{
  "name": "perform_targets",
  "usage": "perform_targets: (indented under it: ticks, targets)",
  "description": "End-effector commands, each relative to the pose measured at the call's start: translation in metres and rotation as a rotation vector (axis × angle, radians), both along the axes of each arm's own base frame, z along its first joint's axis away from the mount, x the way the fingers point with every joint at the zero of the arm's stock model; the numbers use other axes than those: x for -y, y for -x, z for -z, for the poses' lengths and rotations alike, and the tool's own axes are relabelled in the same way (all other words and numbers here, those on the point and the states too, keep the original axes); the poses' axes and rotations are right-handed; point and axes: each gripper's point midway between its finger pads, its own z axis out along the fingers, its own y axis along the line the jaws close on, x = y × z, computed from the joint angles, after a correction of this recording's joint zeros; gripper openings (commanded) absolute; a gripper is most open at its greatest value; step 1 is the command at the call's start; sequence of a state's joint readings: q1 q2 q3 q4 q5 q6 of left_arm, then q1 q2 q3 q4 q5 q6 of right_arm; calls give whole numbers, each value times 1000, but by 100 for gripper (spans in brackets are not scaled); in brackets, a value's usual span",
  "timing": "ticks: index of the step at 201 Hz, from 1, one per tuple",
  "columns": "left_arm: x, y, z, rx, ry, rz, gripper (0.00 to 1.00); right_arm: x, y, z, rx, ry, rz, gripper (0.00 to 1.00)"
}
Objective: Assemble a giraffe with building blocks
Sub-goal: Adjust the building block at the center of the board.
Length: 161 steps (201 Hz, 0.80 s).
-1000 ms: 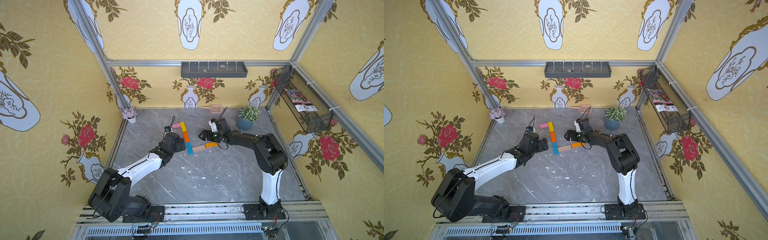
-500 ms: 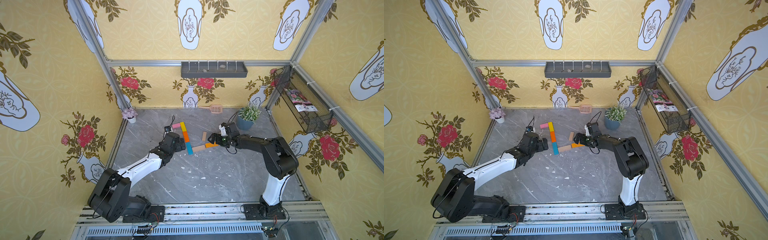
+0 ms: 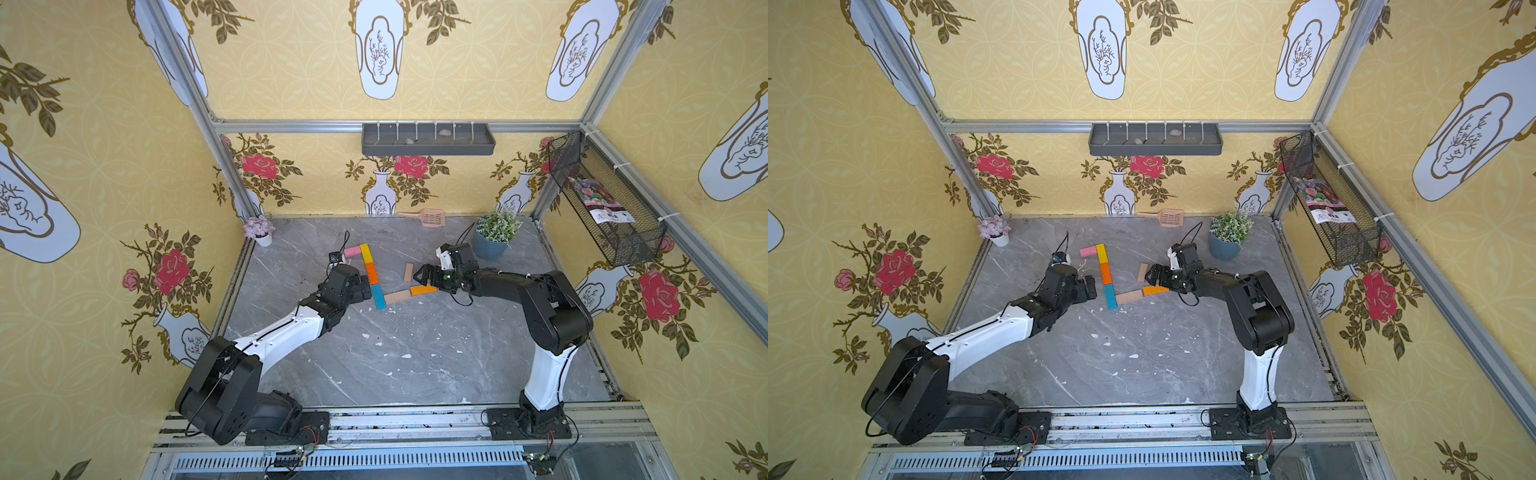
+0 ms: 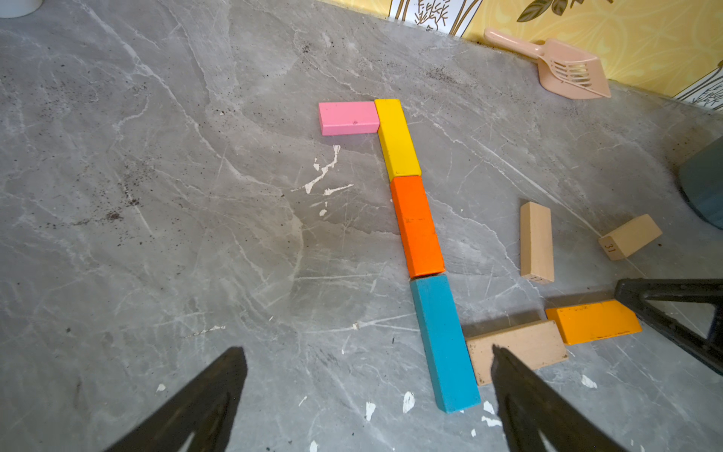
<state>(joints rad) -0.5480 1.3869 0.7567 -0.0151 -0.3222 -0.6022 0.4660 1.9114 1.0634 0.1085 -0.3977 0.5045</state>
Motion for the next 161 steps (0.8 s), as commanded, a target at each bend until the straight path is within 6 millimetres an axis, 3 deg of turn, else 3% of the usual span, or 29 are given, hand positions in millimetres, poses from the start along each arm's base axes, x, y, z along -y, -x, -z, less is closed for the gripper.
perform_targets:
  ticks: [1,104,136,161]
  targets:
    - [-2,0,1,5,-10,-3,99,-4,0,-1,-2,-16,-10,99]
    - [-3,1,-1,9,-13,-5,99,-6,-7,-9,19,-8,-8,99]
    - [-6,2,-5,22,-6,-15,99,15,-24,-17,83,221,129,98]
    - [-18,2,-4,26,-20,-89,99,-1,-35,-25,142,361,144,96]
